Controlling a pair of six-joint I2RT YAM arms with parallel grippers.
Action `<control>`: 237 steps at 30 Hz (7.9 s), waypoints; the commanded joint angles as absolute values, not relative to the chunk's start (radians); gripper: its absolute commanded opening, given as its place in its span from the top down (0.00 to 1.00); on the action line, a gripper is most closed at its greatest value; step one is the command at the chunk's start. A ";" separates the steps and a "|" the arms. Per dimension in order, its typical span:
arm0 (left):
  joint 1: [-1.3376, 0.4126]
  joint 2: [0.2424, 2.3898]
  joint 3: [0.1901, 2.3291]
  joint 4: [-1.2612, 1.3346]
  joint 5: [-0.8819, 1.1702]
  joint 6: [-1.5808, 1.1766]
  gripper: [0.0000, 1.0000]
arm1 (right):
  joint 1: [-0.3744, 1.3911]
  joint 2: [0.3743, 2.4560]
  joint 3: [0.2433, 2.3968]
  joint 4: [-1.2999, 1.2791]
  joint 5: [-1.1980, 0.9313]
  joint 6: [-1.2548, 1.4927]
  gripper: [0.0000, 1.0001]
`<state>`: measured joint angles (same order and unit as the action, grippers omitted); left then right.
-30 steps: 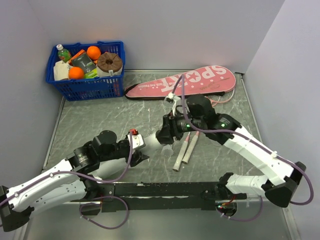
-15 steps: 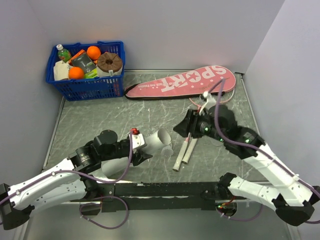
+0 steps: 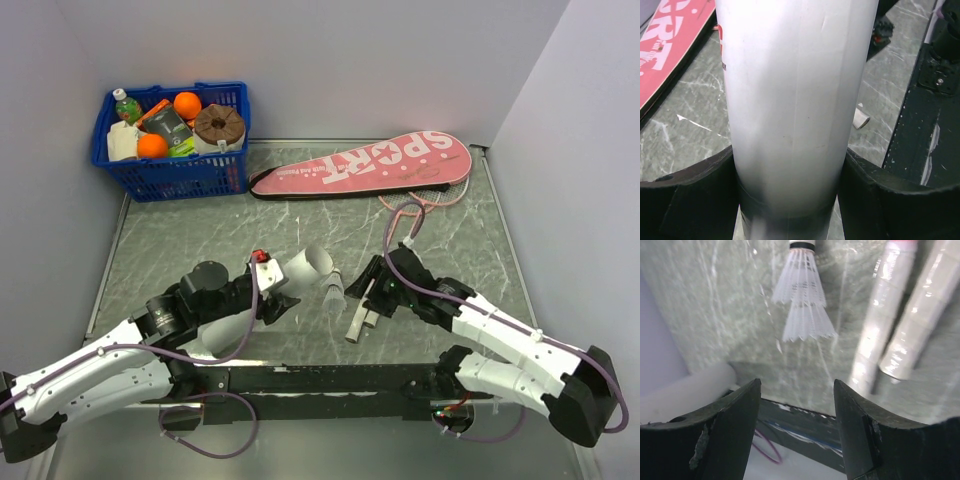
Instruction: Pack up the badminton gear
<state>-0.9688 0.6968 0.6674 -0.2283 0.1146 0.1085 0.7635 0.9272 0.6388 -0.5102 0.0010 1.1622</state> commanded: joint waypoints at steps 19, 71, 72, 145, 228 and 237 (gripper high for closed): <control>-0.974 0.630 0.664 -0.149 0.091 0.069 0.99 | 0.862 1.301 0.684 -0.103 -0.008 1.465 0.42; -0.980 0.678 0.649 -0.146 0.029 0.077 0.99 | 0.684 1.238 0.798 -0.231 0.342 0.982 1.00; -0.980 0.678 0.650 -0.146 0.025 0.077 0.99 | 0.684 1.214 0.802 -0.260 0.344 0.968 1.00; -1.135 0.689 0.670 -0.219 0.180 0.140 0.99 | 0.920 1.134 1.105 -0.417 -0.707 0.483 1.00; -1.135 0.669 0.681 -0.204 -0.107 0.031 0.99 | 0.342 2.100 1.626 -0.623 -0.620 0.127 0.89; -1.135 0.670 0.683 -0.207 -0.110 0.034 0.99 | 0.356 1.854 1.474 -0.577 -0.588 0.187 1.00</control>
<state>-1.1320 0.6716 0.6415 -0.2523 -0.1001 0.0399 0.3443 2.0296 1.5185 -0.6277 -0.6041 0.1596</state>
